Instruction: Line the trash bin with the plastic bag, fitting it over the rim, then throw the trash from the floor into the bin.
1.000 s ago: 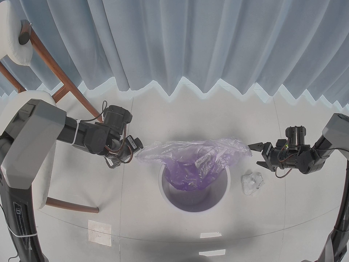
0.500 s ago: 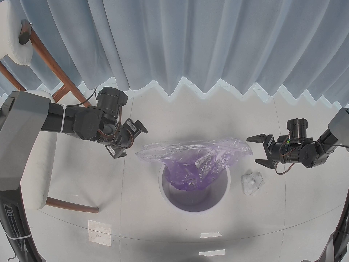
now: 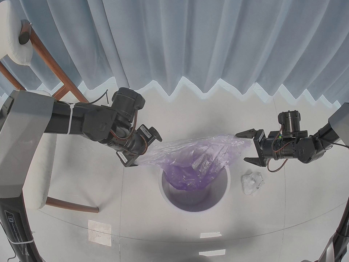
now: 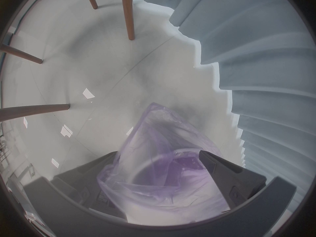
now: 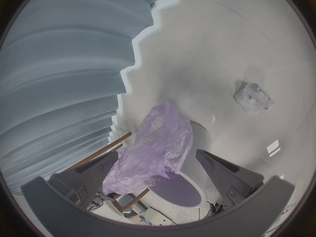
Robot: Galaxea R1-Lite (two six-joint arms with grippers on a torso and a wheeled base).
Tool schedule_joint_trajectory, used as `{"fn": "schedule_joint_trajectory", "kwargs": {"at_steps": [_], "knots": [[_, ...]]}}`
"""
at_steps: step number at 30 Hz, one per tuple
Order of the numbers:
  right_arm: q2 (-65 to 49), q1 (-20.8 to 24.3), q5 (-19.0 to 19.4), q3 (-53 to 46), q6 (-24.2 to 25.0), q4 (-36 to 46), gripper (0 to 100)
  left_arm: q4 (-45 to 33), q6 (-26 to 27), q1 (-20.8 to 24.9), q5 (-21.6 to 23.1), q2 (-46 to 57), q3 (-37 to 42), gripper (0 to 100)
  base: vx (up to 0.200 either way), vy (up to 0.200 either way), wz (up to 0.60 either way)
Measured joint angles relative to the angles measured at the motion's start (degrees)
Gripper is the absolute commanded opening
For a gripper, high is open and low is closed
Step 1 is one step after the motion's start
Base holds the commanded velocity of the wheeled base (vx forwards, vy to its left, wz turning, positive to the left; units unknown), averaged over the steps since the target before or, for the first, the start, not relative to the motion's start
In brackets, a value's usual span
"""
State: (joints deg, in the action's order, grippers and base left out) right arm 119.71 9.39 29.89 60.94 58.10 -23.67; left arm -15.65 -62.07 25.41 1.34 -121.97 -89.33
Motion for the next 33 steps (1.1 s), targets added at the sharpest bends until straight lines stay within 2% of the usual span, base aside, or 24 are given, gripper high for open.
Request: {"fn": "schedule_joint_trajectory", "kwargs": {"at_steps": [5,13,18,22,23,28,29,33], "knots": [[-0.94,1.61,-0.04,0.11,0.68,1.01,100,-1.12,-0.06,1.88,-0.01,-0.09,0.13,100,0.0,0.0,0.0],[-0.87,1.9,-0.33,3.25,0.85,1.95,100,-2.41,-0.09,2.46,-0.06,-0.2,-0.88,100,0.0,0.0,0.0],[0.6,1.94,-4.06,6.28,1.91,2.0,100,-2.52,-0.09,2.71,-0.17,-0.24,-1.07,100,0.0,0.0,0.0],[1.38,2.82,-4.57,7.19,2.94,2.08,100,-2.52,-0.11,2.79,-0.34,-0.37,-1.12,100,0.0,0.0,0.0],[1.51,3.04,-4.63,7.28,3.16,2.08,0,-2.52,-0.13,2.79,-0.48,-0.46,-1.12,100,0.0,0.0,0.0],[1.84,3.91,-4.79,7.44,3.67,2.04,0,-2.62,-0.09,2.84,-0.91,-1.1,-1.18,100,0.0,0.0,0.0],[1.84,4.08,-4.79,7.3,3.73,2.02,0,-2.66,-0.09,2.82,-0.94,-1.16,-1.18,0,0.0,0.0,0.0],[1.62,4.17,-4.8,6.34,3.73,2.04,0,-2.79,-0.06,2.84,-0.96,-1.27,-1.07,0,0.0,0.0,0.0]]}}
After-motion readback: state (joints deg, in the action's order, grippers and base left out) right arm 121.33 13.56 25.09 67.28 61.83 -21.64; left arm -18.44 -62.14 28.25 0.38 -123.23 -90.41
